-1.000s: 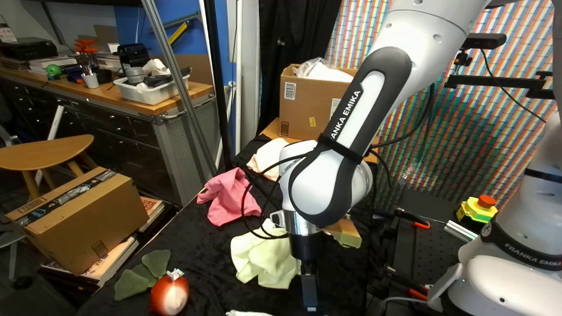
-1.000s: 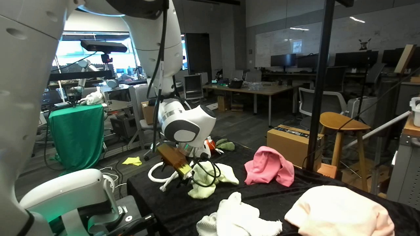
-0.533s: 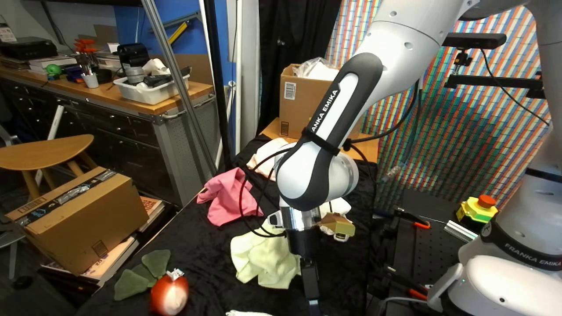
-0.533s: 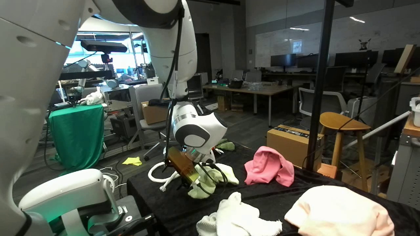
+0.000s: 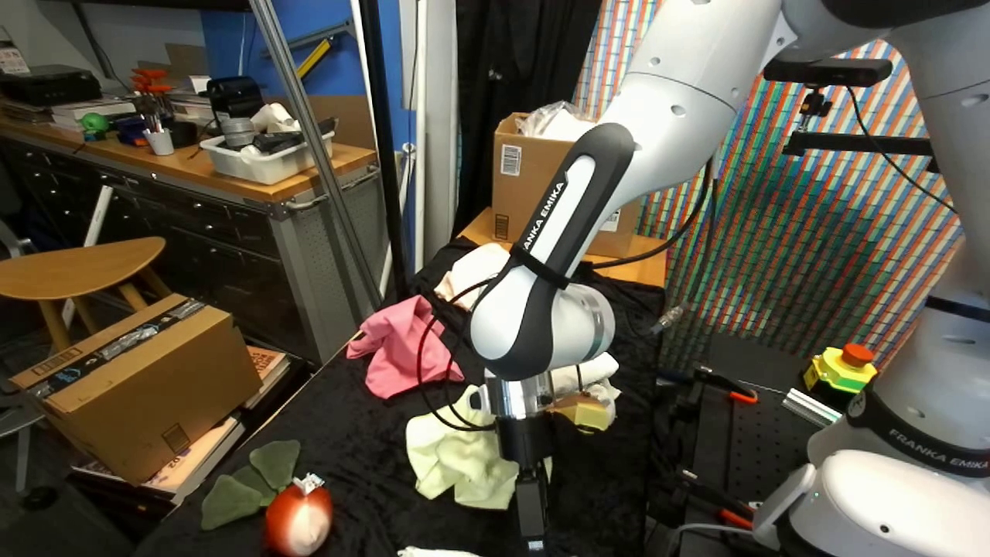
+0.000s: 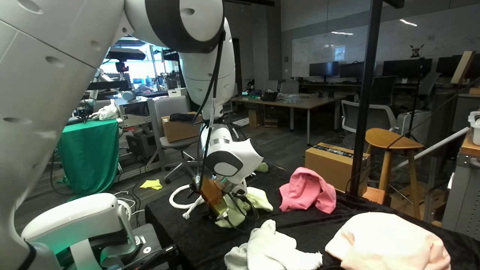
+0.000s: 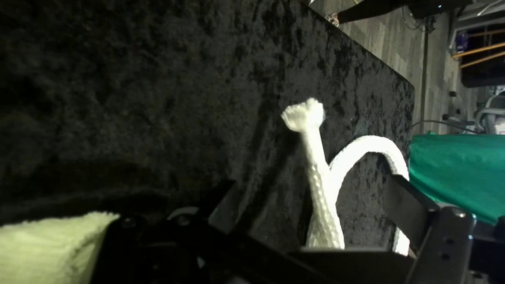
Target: Put all the objects on the table grouped together.
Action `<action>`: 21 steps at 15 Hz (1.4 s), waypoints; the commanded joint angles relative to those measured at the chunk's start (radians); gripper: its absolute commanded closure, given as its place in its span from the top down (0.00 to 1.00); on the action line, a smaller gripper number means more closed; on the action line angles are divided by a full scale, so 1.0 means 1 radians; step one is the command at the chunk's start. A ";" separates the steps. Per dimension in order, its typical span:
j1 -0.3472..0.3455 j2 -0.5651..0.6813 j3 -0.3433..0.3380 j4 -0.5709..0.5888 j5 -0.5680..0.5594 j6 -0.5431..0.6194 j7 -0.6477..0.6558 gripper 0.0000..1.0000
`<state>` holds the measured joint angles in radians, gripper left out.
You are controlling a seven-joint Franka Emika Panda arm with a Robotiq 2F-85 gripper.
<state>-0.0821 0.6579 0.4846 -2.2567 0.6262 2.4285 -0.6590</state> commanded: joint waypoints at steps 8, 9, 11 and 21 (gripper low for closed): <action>0.000 0.063 -0.016 0.094 0.106 -0.101 -0.056 1.00; 0.002 0.061 -0.021 0.097 0.108 -0.113 -0.057 1.00; 0.008 0.051 -0.033 0.097 0.110 -0.136 -0.050 1.00; 0.066 0.054 -0.040 0.103 0.144 -0.154 -0.036 1.00</action>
<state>-0.0503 0.7011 0.4545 -2.1780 0.7374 2.2999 -0.6867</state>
